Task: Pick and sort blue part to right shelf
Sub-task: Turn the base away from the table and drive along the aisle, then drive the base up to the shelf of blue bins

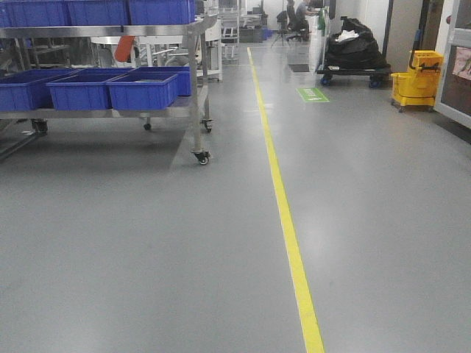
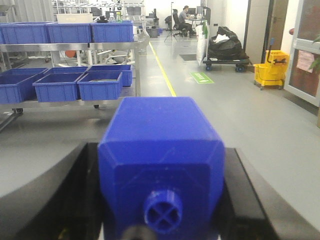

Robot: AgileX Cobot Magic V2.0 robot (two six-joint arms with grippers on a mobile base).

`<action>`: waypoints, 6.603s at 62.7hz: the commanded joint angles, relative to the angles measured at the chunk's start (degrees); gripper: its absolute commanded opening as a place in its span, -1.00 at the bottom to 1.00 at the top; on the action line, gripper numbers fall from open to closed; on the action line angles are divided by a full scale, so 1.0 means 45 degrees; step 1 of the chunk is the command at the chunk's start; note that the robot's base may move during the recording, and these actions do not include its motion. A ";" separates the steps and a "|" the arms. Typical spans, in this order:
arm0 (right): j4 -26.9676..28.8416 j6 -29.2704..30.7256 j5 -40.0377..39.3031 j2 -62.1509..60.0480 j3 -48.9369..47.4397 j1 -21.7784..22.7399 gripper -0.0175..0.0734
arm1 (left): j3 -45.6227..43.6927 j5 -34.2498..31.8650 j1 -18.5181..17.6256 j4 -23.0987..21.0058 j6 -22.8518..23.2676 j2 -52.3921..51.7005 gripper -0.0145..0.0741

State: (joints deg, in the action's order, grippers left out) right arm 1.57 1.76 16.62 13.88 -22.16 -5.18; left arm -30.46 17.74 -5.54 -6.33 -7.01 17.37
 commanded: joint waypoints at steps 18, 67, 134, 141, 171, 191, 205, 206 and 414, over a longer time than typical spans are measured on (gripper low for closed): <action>0.0009 0.0120 -0.1183 0.0107 -0.0389 0.0100 0.20 | -0.0356 -0.1193 0.0007 -0.0068 0.0058 0.0096 0.08; 0.0009 0.0120 -0.1183 0.0107 -0.0389 0.0100 0.20 | -0.0356 -0.1193 0.0007 -0.0068 0.0058 0.0096 0.08; 0.0009 0.0120 -0.1183 0.0107 -0.0389 0.0100 0.20 | -0.0356 -0.1193 0.0007 -0.0068 0.0058 0.0096 0.08; 0.0009 0.0120 -0.1183 0.0107 -0.0389 0.0100 0.20 | -0.0356 -0.1193 0.0007 -0.0068 0.0058 0.0096 0.08; 0.0009 0.0120 -0.1183 0.0107 -0.0389 0.0100 0.20 | -0.0356 -0.1193 0.0007 -0.0068 0.0058 0.0096 0.08; 0.0009 0.0120 -0.1183 0.0107 -0.0389 0.0100 0.20 | -0.0356 -0.1193 0.0007 -0.0068 0.0058 0.0096 0.08; 0.0009 0.0120 -0.1183 0.0107 -0.0389 0.0100 0.20 | -0.0356 -0.1193 0.0007 -0.0068 0.0058 0.0096 0.08; 0.0009 0.0120 -0.1183 0.0107 -0.0389 0.0100 0.20 | -0.0356 -0.1193 0.0007 -0.0068 0.0058 0.0096 0.08; 0.0009 0.0120 -0.1075 0.0107 -0.0389 0.0100 0.20 | -0.0335 -0.1193 0.0007 -0.0068 0.0058 0.0143 0.08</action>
State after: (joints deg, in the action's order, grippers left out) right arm 1.57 1.78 17.29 13.88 -22.16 -5.18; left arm -30.46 17.74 -5.45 -6.33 -7.01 17.37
